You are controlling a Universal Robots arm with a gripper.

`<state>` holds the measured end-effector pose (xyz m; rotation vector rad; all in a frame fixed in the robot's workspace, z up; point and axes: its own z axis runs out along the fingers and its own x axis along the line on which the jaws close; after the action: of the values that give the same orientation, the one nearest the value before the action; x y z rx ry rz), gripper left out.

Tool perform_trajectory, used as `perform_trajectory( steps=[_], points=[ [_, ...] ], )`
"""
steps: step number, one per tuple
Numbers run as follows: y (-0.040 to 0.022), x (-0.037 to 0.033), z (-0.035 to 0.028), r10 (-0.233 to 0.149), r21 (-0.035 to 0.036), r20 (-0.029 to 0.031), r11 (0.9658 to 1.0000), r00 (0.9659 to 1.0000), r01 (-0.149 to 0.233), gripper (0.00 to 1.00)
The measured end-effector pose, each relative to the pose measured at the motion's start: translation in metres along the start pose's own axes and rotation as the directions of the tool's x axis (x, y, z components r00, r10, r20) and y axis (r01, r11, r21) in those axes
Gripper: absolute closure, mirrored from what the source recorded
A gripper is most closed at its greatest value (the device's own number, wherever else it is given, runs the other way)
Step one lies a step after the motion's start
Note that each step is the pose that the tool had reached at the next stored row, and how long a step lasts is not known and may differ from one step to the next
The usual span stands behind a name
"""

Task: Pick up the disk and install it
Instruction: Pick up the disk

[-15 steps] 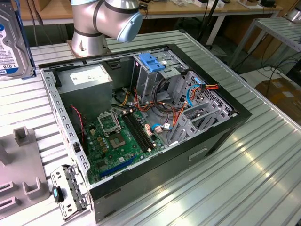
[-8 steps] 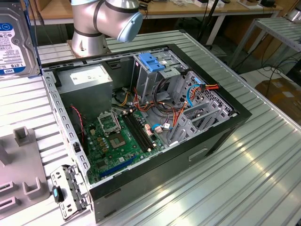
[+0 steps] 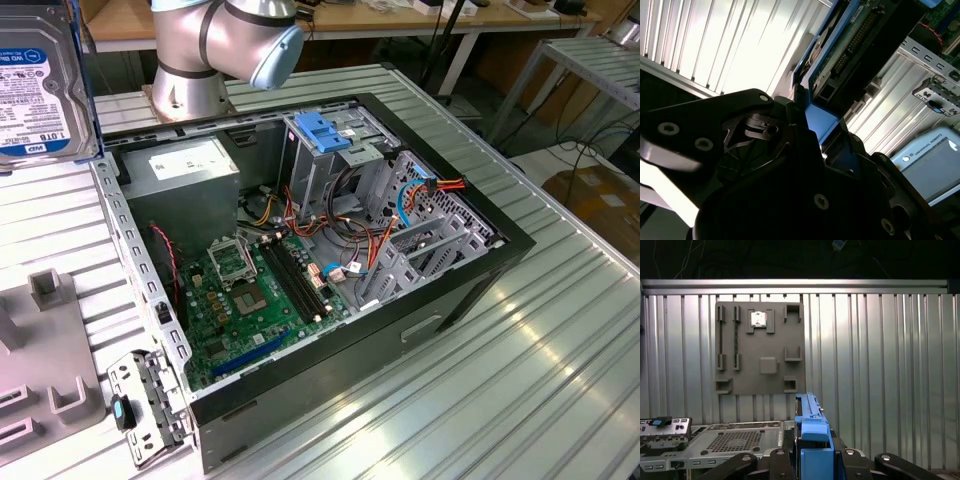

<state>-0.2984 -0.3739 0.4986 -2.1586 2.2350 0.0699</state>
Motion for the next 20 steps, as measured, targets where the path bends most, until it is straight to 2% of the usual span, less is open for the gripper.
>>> perform_trajectory(
  steps=[20],
  points=[
    [-0.0259, -0.0007, -0.0002, 0.0, 0.0, 0.0, 1.0, 1.0, 0.0, 0.63]
  ],
)
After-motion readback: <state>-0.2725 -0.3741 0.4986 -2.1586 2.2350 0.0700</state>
